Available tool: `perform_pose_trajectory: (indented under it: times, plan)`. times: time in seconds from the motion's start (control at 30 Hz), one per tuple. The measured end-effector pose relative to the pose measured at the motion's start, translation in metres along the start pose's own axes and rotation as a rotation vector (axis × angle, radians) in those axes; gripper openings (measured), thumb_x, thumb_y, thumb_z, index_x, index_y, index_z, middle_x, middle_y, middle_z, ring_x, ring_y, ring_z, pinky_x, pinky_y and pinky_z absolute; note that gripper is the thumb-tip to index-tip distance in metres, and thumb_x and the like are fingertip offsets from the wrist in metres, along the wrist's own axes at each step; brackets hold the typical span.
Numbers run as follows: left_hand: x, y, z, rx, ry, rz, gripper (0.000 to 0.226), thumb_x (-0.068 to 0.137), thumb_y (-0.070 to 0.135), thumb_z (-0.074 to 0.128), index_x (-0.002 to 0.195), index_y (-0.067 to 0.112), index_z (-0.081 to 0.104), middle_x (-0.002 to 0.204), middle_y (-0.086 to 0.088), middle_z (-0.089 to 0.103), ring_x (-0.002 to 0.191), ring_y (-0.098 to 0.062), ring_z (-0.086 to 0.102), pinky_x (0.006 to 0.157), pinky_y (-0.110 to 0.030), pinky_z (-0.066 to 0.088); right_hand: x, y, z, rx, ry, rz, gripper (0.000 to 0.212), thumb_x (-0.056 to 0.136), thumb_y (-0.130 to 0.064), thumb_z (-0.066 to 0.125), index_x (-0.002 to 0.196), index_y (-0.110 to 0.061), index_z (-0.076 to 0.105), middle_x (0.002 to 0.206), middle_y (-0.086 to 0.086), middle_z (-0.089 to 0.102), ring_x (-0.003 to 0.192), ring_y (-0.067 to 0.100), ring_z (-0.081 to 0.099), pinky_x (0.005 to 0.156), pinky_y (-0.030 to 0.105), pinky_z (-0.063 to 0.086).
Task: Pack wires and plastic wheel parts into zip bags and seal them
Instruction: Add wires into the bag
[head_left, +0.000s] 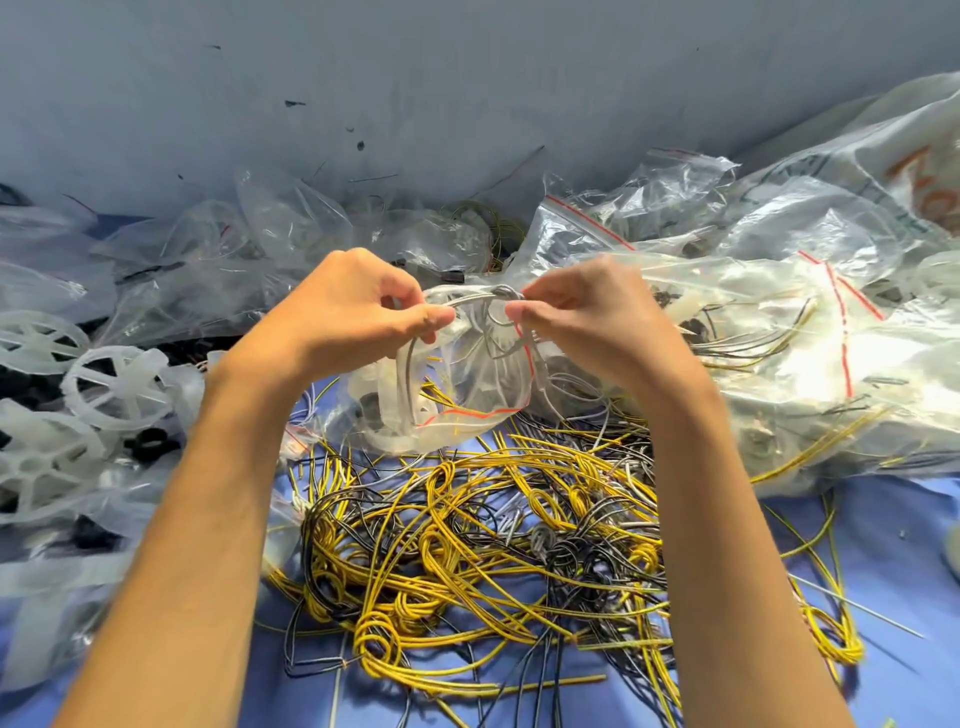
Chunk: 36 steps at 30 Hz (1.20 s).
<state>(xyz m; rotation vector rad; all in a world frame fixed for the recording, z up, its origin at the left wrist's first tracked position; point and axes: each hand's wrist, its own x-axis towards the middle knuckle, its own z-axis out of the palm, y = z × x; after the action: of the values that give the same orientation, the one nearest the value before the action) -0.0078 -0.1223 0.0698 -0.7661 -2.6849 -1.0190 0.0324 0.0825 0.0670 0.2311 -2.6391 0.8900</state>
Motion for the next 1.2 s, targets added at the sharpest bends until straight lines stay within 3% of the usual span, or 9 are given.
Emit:
perform_pose_trajectory:
  times: [0.1,0.23,0.33,0.53,0.67,0.83,0.93,1.1,1.2]
  plan:
    - [0.001,-0.003,0.0,0.001,0.009,-0.003,0.035,0.085,0.047,0.059,0.061,0.024,0.07,0.045,0.006,0.058,0.046,-0.001,0.051,0.051,-0.018,0.038,0.001,0.002,-0.002,0.04,0.054,0.042,0.015,0.092,-0.027,0.059,0.087,-0.02,0.072,0.083,-0.002,0.069,0.067,-0.003,0.055,0.056,0.006,0.038]
    - [0.003,-0.004,0.0,-0.035,0.034,-0.014,0.035,0.088,0.046,0.056,0.059,0.03,0.068,0.052,-0.001,0.063,0.05,-0.002,0.054,0.059,-0.025,0.042,0.002,0.003,-0.012,0.321,0.15,0.053,0.018,0.094,-0.021,0.054,0.076,-0.022,0.057,0.083,-0.001,0.069,0.081,0.011,0.068,0.079,0.034,0.054]
    - [0.003,-0.001,0.002,-0.03,0.012,-0.003,0.034,0.088,0.045,0.056,0.061,0.03,0.067,0.054,-0.001,0.065,0.049,-0.001,0.052,0.056,-0.022,0.041,-0.001,-0.007,-0.012,0.565,0.131,0.066,0.015,0.08,-0.024,0.059,0.066,-0.021,0.055,0.072,-0.003,0.068,0.08,0.018,0.069,0.087,0.049,0.054]
    - [0.003,0.004,0.005,-0.046,-0.02,0.0,0.033,0.087,0.046,0.06,0.069,0.021,0.072,0.054,-0.005,0.061,0.048,-0.005,0.043,0.051,-0.022,0.035,-0.001,-0.021,0.001,0.935,-0.01,0.036,0.026,0.092,0.001,0.045,0.07,-0.012,0.04,0.073,0.014,0.067,0.074,0.023,0.072,0.072,0.038,0.06]
    - [0.002,0.006,0.003,-0.032,-0.036,0.018,0.028,0.09,0.038,0.057,0.067,0.028,0.069,0.048,0.005,0.058,0.044,0.002,0.049,0.047,-0.011,0.033,-0.002,-0.016,0.003,0.884,-0.062,0.078,0.023,0.093,0.001,0.043,0.074,-0.011,0.04,0.076,0.018,0.068,0.072,0.025,0.072,0.073,0.04,0.06]
    - [0.001,0.009,0.003,-0.036,-0.049,0.038,0.017,0.087,0.034,0.063,0.074,0.026,0.071,0.056,0.001,0.065,0.051,-0.003,0.055,0.059,-0.022,0.042,-0.003,-0.009,0.006,0.453,-0.183,0.107,0.012,0.092,-0.008,0.05,0.081,-0.012,0.046,0.077,0.01,0.064,0.071,0.021,0.072,0.07,0.043,0.06]
    - [-0.001,0.017,0.004,0.043,-0.081,0.07,0.005,0.082,0.017,0.068,0.082,0.021,0.072,0.052,0.006,0.059,0.043,0.0,0.047,0.047,-0.01,0.034,0.004,-0.016,0.022,0.301,-0.222,0.079,0.012,0.094,-0.015,0.051,0.083,-0.011,0.051,0.082,0.007,0.061,0.065,0.02,0.072,0.063,0.041,0.06]
    - [-0.007,0.03,0.001,0.142,-0.039,0.135,0.03,0.072,0.0,0.059,0.094,0.017,0.07,0.05,0.016,0.052,0.049,0.004,0.045,0.049,-0.007,0.033,0.011,-0.017,0.045,0.228,-0.331,0.177,0.029,0.091,-0.007,0.039,0.065,-0.012,0.052,0.073,0.013,0.068,0.06,0.02,0.071,0.063,0.037,0.06]
    - [-0.008,0.037,0.001,0.163,-0.077,0.178,0.031,0.073,0.0,0.058,0.094,0.017,0.071,0.05,0.023,0.052,0.049,0.004,0.044,0.05,-0.007,0.032,0.01,-0.01,0.056,0.0,-0.329,0.172,0.022,0.09,-0.016,0.046,0.074,-0.008,0.058,0.069,0.005,0.065,0.059,0.007,0.066,0.056,0.019,0.048]
